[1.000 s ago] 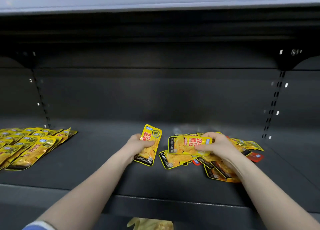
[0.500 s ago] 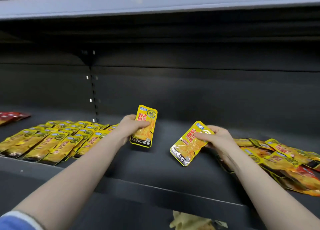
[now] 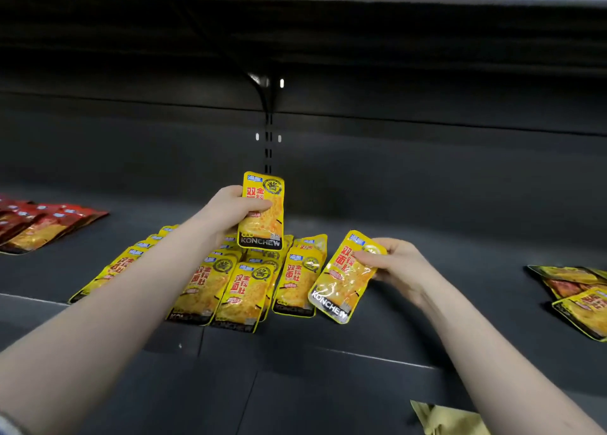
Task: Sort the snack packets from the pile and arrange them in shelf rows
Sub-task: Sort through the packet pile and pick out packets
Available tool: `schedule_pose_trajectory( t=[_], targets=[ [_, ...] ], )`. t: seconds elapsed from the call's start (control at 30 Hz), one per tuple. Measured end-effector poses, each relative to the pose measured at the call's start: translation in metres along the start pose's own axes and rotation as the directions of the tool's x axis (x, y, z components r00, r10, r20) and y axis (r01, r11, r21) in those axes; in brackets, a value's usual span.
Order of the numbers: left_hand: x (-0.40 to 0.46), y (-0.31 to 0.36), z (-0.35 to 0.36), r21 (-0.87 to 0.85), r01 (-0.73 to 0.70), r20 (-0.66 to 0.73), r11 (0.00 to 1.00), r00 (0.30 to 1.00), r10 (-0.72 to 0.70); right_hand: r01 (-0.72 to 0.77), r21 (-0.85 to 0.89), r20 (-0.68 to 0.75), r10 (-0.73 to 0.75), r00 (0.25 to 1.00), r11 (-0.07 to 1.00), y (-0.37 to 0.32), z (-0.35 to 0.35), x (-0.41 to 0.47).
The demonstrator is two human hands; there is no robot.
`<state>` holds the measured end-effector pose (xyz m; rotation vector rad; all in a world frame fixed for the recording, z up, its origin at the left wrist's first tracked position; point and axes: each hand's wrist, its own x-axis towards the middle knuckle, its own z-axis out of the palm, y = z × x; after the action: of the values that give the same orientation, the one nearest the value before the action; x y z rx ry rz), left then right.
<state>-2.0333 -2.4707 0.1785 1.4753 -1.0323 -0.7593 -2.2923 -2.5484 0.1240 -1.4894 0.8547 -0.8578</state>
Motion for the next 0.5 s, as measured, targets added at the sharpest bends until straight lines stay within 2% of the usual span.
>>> schedule_pose_trajectory(
  t=[0.1, 0.3, 0.5],
  targets=[
    [0.003, -0.006, -0.010, -0.023, 0.014, 0.017, 1.000, 1.000, -0.014, -0.014, -0.065, 0.063, 0.018, 0.998, 0.998, -0.001, 0.025, 0.007],
    [0.004, -0.015, -0.012, -0.029, 0.023, 0.057, 0.999, 0.998, -0.021, -0.038, -0.178, 0.090, 0.055, 0.994, 0.983, 0.008, 0.059, 0.020],
    [0.006, -0.016, -0.008, -0.008, 0.022, 0.081, 1.000, 0.996, -0.021, 0.013, -0.324, 0.078, 0.013, 0.997, 0.946, 0.019, 0.069, 0.023]
  ],
)
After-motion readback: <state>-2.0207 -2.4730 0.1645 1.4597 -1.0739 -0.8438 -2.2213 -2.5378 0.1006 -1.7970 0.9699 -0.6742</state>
